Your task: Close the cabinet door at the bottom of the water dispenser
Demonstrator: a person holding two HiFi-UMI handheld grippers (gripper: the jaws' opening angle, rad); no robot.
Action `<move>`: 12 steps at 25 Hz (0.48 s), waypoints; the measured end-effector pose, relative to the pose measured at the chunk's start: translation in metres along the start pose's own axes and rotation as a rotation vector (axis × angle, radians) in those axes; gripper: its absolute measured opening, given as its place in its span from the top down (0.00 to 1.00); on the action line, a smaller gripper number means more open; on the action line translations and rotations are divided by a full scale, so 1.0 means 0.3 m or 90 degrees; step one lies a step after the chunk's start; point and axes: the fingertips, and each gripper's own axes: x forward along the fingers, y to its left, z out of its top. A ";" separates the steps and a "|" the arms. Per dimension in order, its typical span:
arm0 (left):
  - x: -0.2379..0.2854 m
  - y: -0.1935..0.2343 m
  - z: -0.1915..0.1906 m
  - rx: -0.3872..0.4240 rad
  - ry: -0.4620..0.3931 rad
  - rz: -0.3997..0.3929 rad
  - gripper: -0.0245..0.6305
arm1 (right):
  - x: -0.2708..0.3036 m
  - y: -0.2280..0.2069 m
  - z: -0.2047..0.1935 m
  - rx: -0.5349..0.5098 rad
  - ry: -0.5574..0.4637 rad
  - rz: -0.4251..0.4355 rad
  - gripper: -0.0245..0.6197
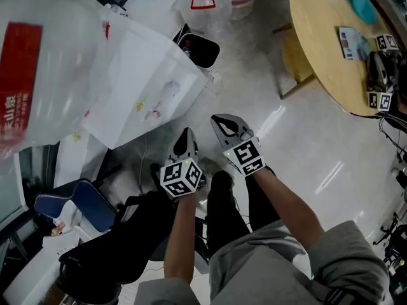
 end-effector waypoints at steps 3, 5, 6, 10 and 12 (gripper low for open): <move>-0.056 -0.055 0.066 0.010 -0.010 -0.010 0.95 | -0.066 0.018 0.076 0.005 -0.016 -0.014 0.95; -0.094 -0.102 0.110 0.020 -0.016 -0.018 0.95 | -0.108 0.028 0.136 0.003 -0.030 -0.020 0.95; -0.114 -0.126 0.133 0.027 -0.020 -0.021 0.95 | -0.130 0.035 0.168 0.003 -0.035 -0.021 0.95; -0.199 -0.206 0.223 0.043 -0.039 -0.034 0.95 | -0.219 0.076 0.289 0.002 -0.052 -0.024 0.95; -0.233 -0.239 0.270 0.049 -0.053 -0.039 0.95 | -0.257 0.091 0.353 -0.004 -0.068 -0.025 0.95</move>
